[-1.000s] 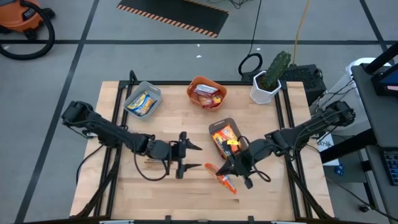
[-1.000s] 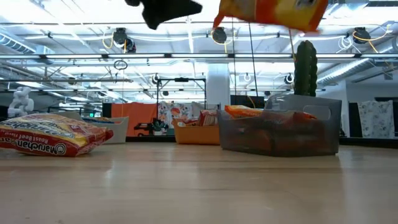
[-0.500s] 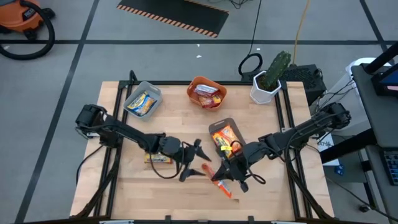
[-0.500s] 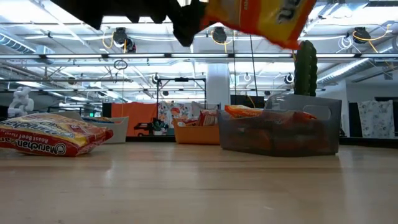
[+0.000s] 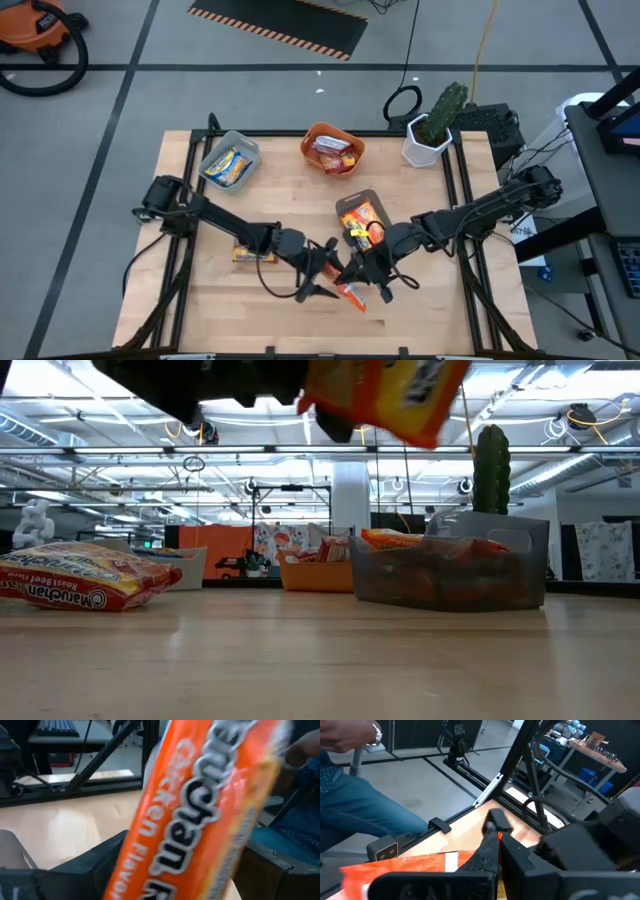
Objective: Sort Maruchan noodles
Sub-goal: Put the orange noodle pack into the black bin
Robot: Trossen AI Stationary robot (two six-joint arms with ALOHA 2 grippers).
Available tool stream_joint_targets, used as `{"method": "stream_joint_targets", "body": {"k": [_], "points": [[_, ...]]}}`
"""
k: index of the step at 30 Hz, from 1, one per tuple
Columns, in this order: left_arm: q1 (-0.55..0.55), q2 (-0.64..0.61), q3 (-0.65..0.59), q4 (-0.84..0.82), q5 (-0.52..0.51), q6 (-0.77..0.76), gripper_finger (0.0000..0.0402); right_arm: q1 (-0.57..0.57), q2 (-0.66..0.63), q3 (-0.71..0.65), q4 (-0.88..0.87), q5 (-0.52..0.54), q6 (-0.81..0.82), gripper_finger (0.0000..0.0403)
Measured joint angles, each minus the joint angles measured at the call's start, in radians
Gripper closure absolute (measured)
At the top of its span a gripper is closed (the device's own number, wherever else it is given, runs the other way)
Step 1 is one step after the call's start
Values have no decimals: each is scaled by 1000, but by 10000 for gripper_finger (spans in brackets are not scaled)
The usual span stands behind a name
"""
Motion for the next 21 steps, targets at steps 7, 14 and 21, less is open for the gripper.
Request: {"method": "stream_joint_targets", "body": {"k": [7, 14, 21], "points": [[3, 11, 55, -132, -63, 64, 138, 1, 0, 0, -46, 2, 26, 403], [13, 6, 55, -159, -68, 87, 211, 0, 0, 0, -84, 4, 42, 403], [15, 6, 56, -188, -68, 110, 271, 0, -3, 0, -90, 81, 55, 403]]}}
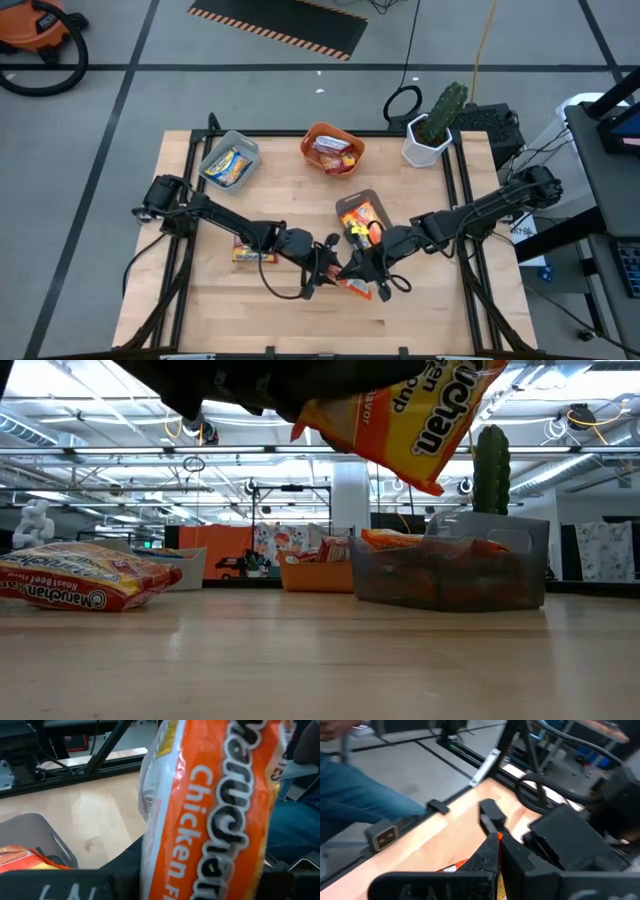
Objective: Sort Maruchan noodles
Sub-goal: Put the orange noodle pack into the black bin
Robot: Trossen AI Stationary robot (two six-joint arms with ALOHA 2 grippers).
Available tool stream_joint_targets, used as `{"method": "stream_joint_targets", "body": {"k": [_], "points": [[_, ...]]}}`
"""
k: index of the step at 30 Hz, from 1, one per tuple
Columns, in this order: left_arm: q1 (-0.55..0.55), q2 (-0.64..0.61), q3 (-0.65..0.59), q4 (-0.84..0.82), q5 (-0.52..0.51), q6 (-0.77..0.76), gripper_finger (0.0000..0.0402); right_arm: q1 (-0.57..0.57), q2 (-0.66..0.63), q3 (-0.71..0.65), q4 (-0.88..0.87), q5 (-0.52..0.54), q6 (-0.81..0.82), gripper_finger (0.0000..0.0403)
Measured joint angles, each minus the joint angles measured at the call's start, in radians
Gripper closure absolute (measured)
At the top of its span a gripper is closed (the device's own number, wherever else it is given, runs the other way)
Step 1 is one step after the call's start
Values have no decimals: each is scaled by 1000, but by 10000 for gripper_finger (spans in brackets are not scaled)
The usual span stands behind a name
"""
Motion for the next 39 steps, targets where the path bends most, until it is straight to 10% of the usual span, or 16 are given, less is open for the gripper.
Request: {"method": "stream_joint_targets", "body": {"k": [20, 34, 39], "points": [[7, -245, -1, -370, -251, -86, 267, 65, -205, -29, -122, 521, 207, 265], [-94, -439, -24, -465, -781, -145, 260, 21, -272, -266, 241, 547, 201, 196], [-84, -422, -23, -388, -817, -138, 259, 10, -255, -269, 254, 539, 234, 175]]}}
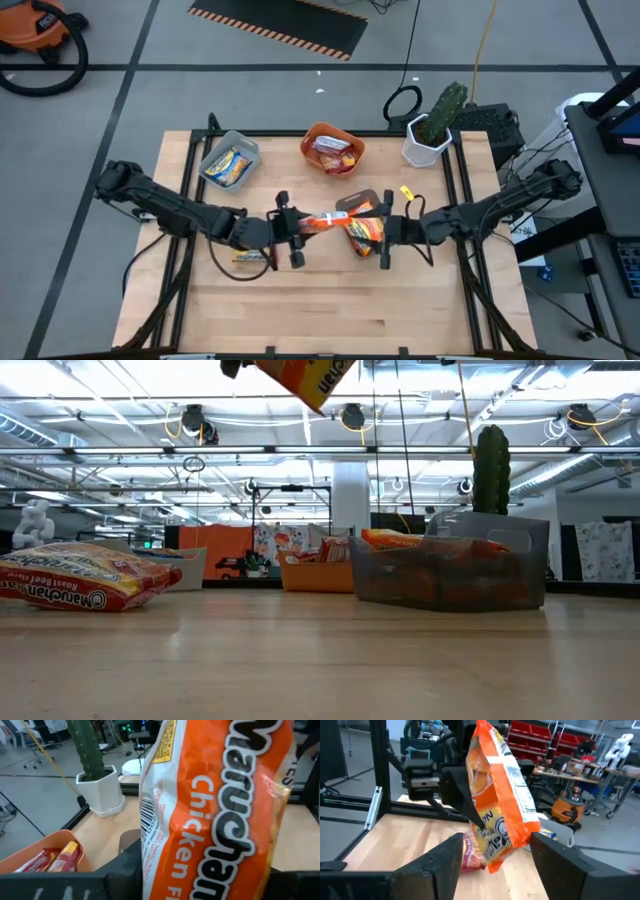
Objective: Sort Maruchan noodles
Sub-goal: Put the orange noodle pack into the black bin
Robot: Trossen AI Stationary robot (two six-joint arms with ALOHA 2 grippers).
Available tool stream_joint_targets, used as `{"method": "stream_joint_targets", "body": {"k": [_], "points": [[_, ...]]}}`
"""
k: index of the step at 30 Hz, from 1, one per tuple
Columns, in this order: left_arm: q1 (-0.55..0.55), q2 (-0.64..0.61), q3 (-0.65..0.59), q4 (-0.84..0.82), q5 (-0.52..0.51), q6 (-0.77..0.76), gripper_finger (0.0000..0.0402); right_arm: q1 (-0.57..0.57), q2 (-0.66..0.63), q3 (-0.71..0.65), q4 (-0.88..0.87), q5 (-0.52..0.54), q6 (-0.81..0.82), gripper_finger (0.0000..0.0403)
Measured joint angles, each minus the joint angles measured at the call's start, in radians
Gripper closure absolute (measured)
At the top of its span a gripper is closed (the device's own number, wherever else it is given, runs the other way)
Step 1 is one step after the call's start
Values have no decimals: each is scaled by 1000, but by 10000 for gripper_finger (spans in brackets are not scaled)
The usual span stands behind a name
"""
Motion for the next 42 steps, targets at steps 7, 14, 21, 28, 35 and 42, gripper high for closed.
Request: {"method": "stream_joint_targets", "body": {"k": [7, 14, 21, 28, 35, 42], "points": [[-20, 0, -1, 69, 53, 51, 259, -13, 2, 0, 5, -20, 46, 156], [-20, 35, -1, 176, 108, 71, 259, -18, 47, -1, 127, -139, 53, 154], [-20, 98, -1, 266, 127, 105, 259, -32, 113, -1, 313, -231, 19, 161], [-14, 105, -1, 299, 124, 97, 259, -59, 143, 0, 328, -233, 29, 223], [-14, 105, -1, 303, 130, 88, 259, -71, 143, 1, 310, -235, 43, 270], [-14, 104, -1, 272, 139, 69, 259, -71, 145, 0, 309, -240, 13, 294]]}}
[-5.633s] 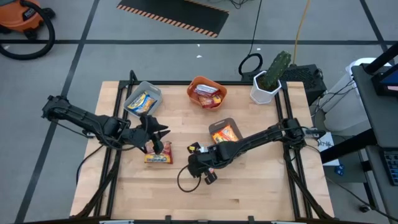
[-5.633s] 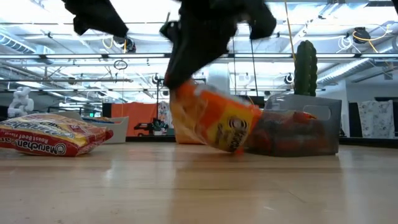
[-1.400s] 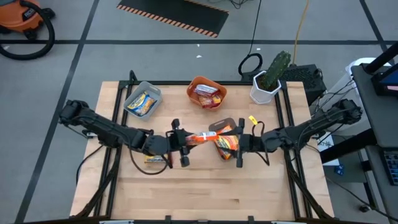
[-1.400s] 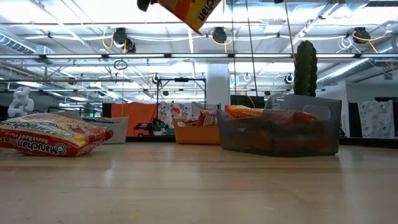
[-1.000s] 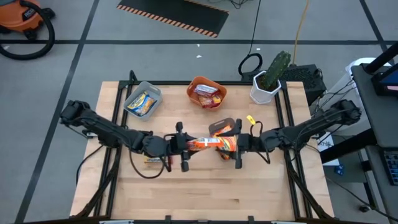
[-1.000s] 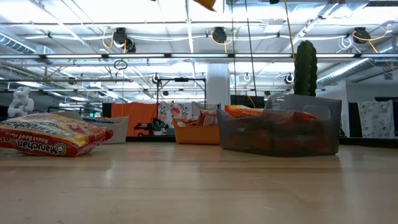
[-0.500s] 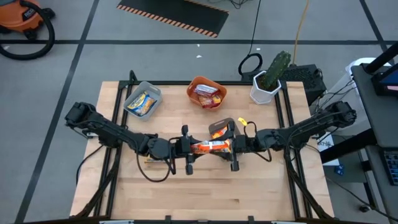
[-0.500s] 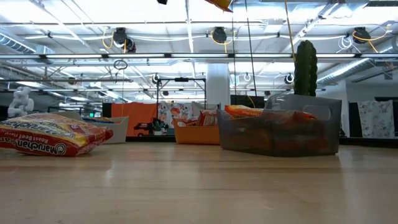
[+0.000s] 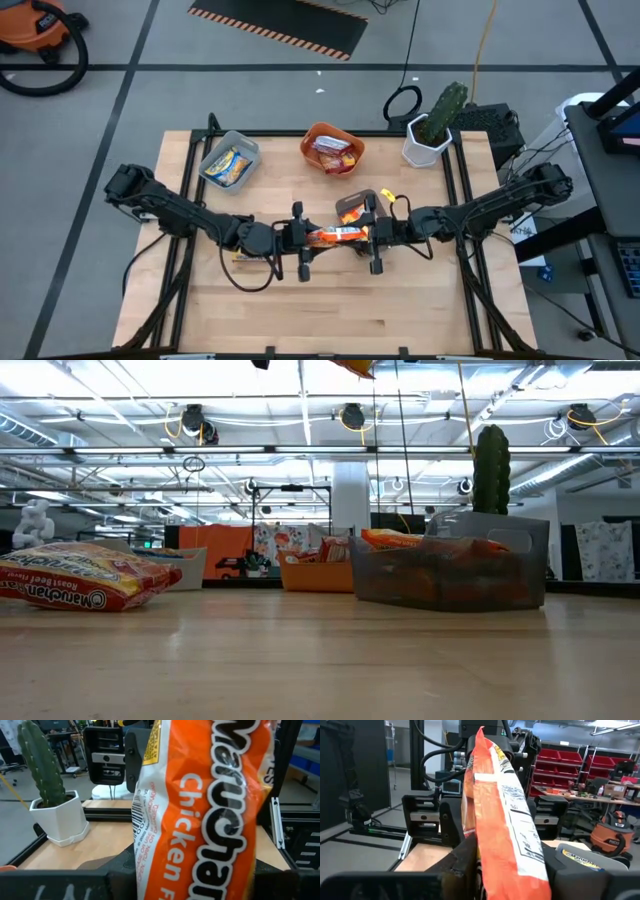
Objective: Sort Maruchan noodles
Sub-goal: Put the orange noodle pack into the black bin
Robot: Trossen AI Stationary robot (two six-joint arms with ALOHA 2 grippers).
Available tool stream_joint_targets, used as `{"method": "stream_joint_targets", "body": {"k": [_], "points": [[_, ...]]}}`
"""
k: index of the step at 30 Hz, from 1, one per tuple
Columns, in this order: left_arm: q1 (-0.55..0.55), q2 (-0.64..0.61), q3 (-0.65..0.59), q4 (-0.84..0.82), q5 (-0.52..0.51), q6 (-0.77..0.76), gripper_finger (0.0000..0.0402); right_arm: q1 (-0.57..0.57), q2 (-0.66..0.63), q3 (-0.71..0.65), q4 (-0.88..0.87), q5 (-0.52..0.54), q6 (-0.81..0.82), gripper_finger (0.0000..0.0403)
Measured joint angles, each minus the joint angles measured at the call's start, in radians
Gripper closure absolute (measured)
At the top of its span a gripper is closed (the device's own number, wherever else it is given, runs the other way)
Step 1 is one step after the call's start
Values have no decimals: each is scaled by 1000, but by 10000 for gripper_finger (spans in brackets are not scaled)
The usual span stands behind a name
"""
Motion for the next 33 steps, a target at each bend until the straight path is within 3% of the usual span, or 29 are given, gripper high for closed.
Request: {"method": "stream_joint_targets", "body": {"k": [9, 16, 20, 28, 30, 33], "points": [[-11, -1, 1, -25, -1, 4, 250, 0, 0, 0, -2, 6, -16, 290], [-14, -29, 1, -132, -47, -63, 160, -2, -57, -1, -97, 13, -2, 294], [-17, -67, 1, -245, -61, -104, 122, -3, -115, -1, -223, 12, 29, 291], [-16, -159, 0, -582, -61, -327, 115, -71, -242, -1, -484, 1, 157, 291], [-18, -163, 0, -630, -61, -362, 115, -121, -260, -1, -497, -71, 210, 291], [-28, -161, 0, -688, -60, -379, 115, -218, -269, -1, -535, -281, 268, 289]]}}
